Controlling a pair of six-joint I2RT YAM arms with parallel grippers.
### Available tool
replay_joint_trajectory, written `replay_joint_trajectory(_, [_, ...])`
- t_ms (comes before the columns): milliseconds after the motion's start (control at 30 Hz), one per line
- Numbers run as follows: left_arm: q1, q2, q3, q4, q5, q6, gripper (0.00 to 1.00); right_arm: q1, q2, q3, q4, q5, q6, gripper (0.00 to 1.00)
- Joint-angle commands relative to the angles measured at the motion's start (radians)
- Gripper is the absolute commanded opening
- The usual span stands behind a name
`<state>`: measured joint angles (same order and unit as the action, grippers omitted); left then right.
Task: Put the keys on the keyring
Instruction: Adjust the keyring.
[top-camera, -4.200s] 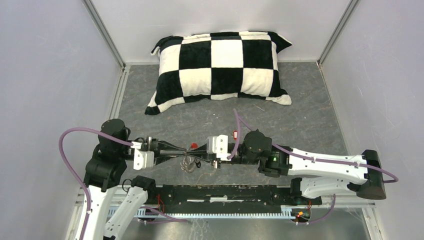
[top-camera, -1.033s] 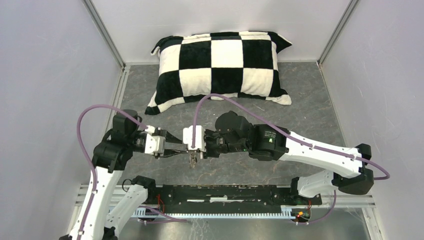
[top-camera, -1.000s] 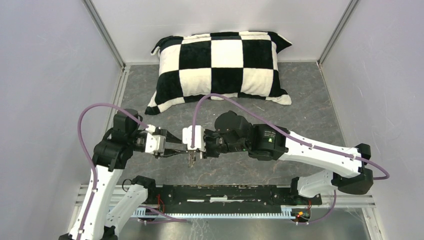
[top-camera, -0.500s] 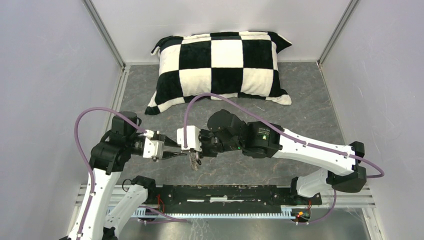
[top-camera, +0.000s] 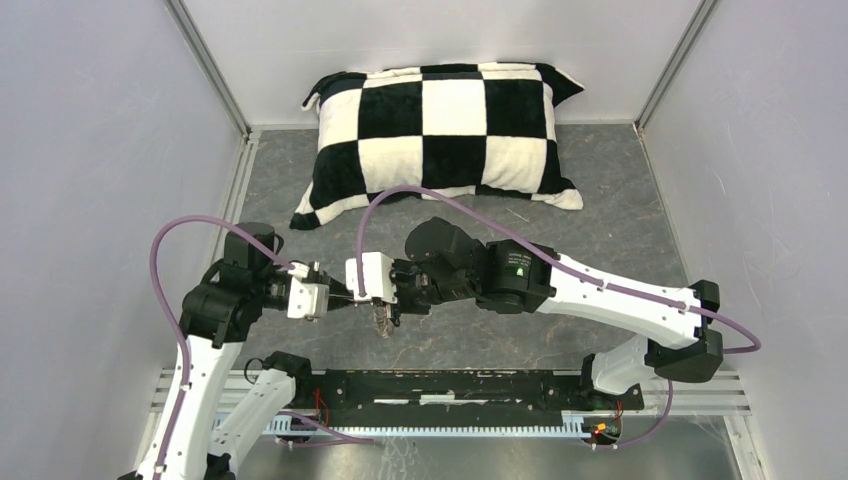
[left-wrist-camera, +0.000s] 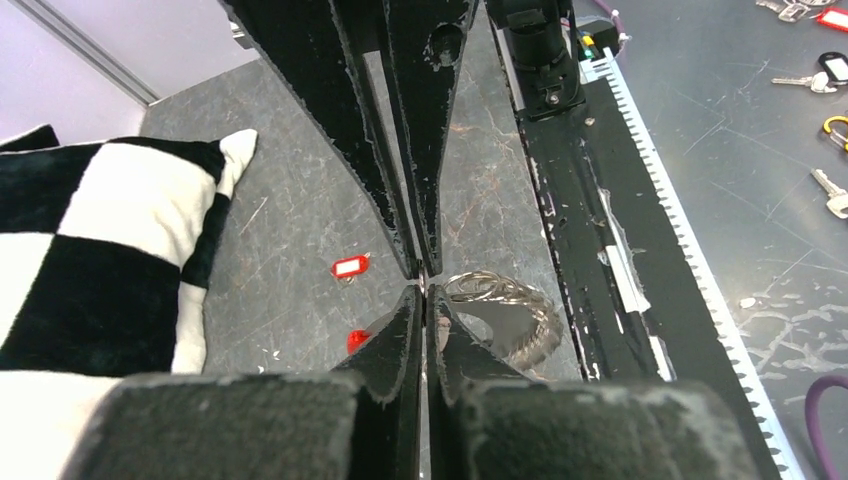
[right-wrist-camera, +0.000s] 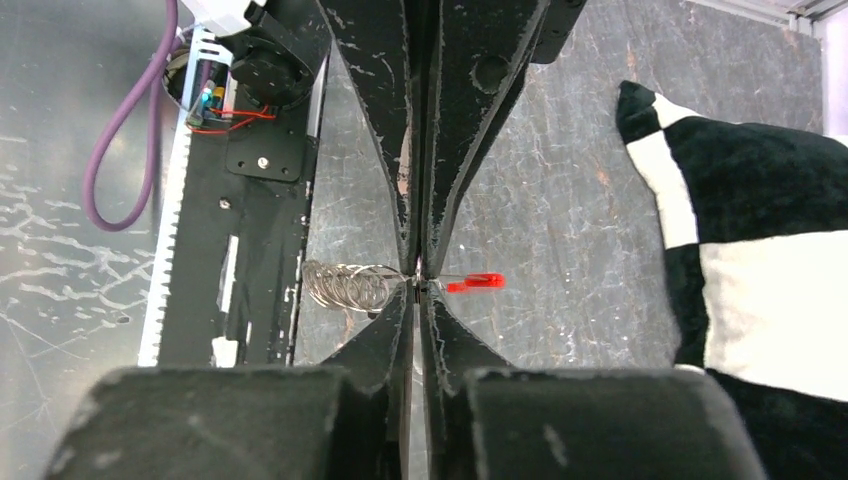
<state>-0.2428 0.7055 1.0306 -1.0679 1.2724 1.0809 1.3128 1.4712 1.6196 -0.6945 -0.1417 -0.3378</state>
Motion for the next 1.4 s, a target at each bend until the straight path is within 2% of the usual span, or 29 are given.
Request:
replay_joint_trajectory(0, [-0.002,-0.015,0.004,-0.003,0.02,0.085,0.02,-0.003,-0.023,0.033,0.059,-0.011,0.005,0.16])
replay_joint_trajectory(133, [-0.003,-0.034,0.005,-0.004,0.114,0.162,0.02,-0.004,-0.158,-0.13,0.248,0.034,0.011,0.37])
replay_joint_trajectory(233, [-0.001,-0.055,0.002,0.046,0.205,0.168,0.02,-0.006,-0.299,-0.337,0.443,0.067,0.011,0.48])
replay_joint_trajectory(400, [-0.003,-0.091,0.011,0.069,0.257,0.293,0.02,-0.006,-0.495,-0.622,0.751,0.119,0.024,0.51])
replay_joint_trajectory(500, [-0.002,-0.148,-0.006,0.069,0.251,0.477,0.02,-0.006,-0.547,-0.71,0.848,0.136,0.032,0.51])
replay_joint_trajectory(533, [-0.002,-0.171,-0.027,0.086,0.255,0.518,0.02,-0.006,-0.555,-0.728,0.867,0.136,0.039,0.51])
replay_joint_trajectory(633, [-0.002,-0.211,-0.057,0.237,0.268,0.426,0.02,-0.006,-0.555,-0.736,0.881,0.152,0.045,0.5])
replay_joint_trajectory(767, [-0.002,-0.202,-0.042,0.242,0.271,0.451,0.02,-0.005,-0.567,-0.758,0.913,0.166,0.049,0.49])
replay_joint_trajectory(933, [-0.002,-0.166,0.008,0.238,0.283,0.4,0.02,-0.006,-0.572,-0.783,0.948,0.156,0.061,0.49])
replay_joint_trajectory(1067, [-0.001,-0.162,0.012,0.24,0.287,0.397,0.02,-0.006,-0.578,-0.795,0.941,0.207,0.07,0.49])
replay_joint_trajectory(1367, [-0.002,-0.173,-0.005,0.243,0.28,0.478,0.02,-0.013,-0.597,-0.86,0.954,0.326,0.094,0.62])
